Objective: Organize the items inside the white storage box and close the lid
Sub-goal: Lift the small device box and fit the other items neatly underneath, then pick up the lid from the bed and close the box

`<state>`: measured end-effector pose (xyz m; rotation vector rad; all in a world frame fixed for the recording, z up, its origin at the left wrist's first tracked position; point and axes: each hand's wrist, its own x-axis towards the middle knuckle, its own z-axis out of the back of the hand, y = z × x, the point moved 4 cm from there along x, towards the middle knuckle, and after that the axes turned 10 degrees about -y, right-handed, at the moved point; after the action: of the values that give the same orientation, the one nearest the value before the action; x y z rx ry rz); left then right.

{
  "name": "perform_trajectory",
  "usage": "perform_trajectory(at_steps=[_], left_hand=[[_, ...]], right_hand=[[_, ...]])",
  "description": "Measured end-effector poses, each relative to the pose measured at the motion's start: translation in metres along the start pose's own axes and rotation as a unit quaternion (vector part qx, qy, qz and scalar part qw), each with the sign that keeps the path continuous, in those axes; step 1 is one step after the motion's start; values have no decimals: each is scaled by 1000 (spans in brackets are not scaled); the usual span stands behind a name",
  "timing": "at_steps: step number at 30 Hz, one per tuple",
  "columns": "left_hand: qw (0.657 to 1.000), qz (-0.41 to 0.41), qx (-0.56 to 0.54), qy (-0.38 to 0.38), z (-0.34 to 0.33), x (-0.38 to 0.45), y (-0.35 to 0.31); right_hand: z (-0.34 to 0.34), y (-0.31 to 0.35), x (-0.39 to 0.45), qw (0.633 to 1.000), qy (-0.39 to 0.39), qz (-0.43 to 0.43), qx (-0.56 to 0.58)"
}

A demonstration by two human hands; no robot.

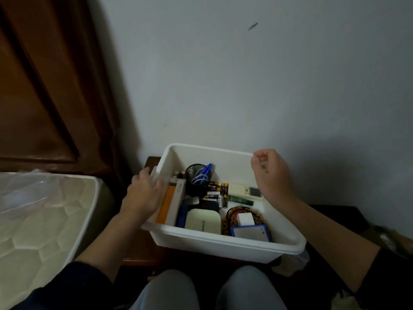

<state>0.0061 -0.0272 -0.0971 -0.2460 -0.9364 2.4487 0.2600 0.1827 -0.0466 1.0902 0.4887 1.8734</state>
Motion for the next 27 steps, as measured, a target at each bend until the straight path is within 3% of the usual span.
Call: perform_trajectory(at_steps=[2,6,16,22,25,27], left_hand=[[996,10,-79,-35,20,-4,18],[972,16,-151,-181,78,-30,68],[923,100,-115,-353,224,-144,189],[883,269,-23,-384,274,-232,292],[835,412,34,-363,281,-270,338],[805,463,73,-362,284,-292,357]], right_hand=[[4,16,-11,998,-3,-4,67],[-16,74,-44,986,27,7,165],[-112,252,-169,927,196,83,309],[-147,337,-277,874,323,131,338],[-161,363,-338,847,391,187,309],[-172,374,-379,820,457,212,272]])
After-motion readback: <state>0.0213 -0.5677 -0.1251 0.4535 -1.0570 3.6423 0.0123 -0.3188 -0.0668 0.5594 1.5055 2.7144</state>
